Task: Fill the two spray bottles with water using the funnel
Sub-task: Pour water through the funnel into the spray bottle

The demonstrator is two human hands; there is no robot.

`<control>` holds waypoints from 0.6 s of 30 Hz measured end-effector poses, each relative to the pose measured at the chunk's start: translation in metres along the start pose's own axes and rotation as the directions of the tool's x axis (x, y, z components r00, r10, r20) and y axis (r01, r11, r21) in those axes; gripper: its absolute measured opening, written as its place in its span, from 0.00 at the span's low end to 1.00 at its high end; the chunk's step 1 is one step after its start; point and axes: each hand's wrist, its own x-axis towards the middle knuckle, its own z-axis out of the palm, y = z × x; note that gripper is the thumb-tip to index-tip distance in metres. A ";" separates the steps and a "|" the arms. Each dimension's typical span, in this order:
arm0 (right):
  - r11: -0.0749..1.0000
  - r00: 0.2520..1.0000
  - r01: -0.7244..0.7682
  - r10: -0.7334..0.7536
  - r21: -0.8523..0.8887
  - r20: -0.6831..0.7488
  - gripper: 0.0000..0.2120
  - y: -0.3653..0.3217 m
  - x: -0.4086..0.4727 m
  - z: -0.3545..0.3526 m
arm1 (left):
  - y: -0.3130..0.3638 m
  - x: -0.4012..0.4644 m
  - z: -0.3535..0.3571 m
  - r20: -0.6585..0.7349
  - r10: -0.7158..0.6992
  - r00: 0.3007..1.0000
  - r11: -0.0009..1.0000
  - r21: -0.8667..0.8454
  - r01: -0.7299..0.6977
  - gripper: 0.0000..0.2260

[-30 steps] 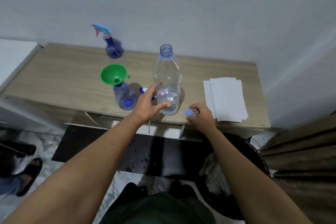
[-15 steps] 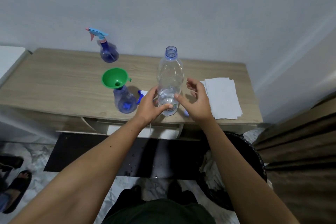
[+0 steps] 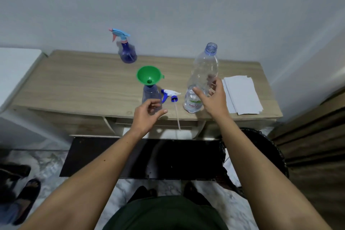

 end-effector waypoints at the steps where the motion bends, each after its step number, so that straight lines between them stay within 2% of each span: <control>1: 1.000 1.000 0.003 -0.003 -0.007 -0.017 0.44 -0.002 -0.001 0.001 | -0.003 0.002 -0.011 -0.022 -0.016 1.000 1.000 -0.004 0.016 0.19; 5: 1.000 0.999 -0.002 0.001 -0.027 -0.048 0.42 -0.006 -0.006 0.004 | -0.010 0.019 -0.043 -0.121 -0.018 0.992 1.000 0.013 0.020 0.19; 8: 0.999 0.998 -0.012 0.010 -0.037 -0.058 0.42 -0.007 -0.010 0.005 | -0.009 0.037 -0.053 -0.150 0.019 0.988 0.999 0.043 -0.013 0.27; 10: 0.999 0.998 -0.017 0.014 -0.050 -0.060 0.39 -0.009 -0.012 0.006 | -0.009 0.051 -0.056 -0.125 0.045 0.991 0.997 0.065 -0.037 0.35; 13: 0.997 0.997 -0.035 0.030 -0.069 -0.072 0.37 -0.012 -0.015 0.008 | -0.007 0.066 -0.056 0.010 0.066 0.998 0.993 0.102 -0.067 0.41; 15: 0.996 0.995 -0.047 0.041 -0.071 -0.086 0.36 -0.014 -0.017 0.010 | -0.010 0.074 -0.054 0.098 0.086 0.991 0.990 0.106 -0.097 0.37; 18: 0.997 0.992 -0.021 0.012 -0.071 -0.123 0.34 -0.020 -0.019 0.012 | -0.017 0.078 -0.052 0.120 0.124 0.985 0.989 0.066 -0.132 0.26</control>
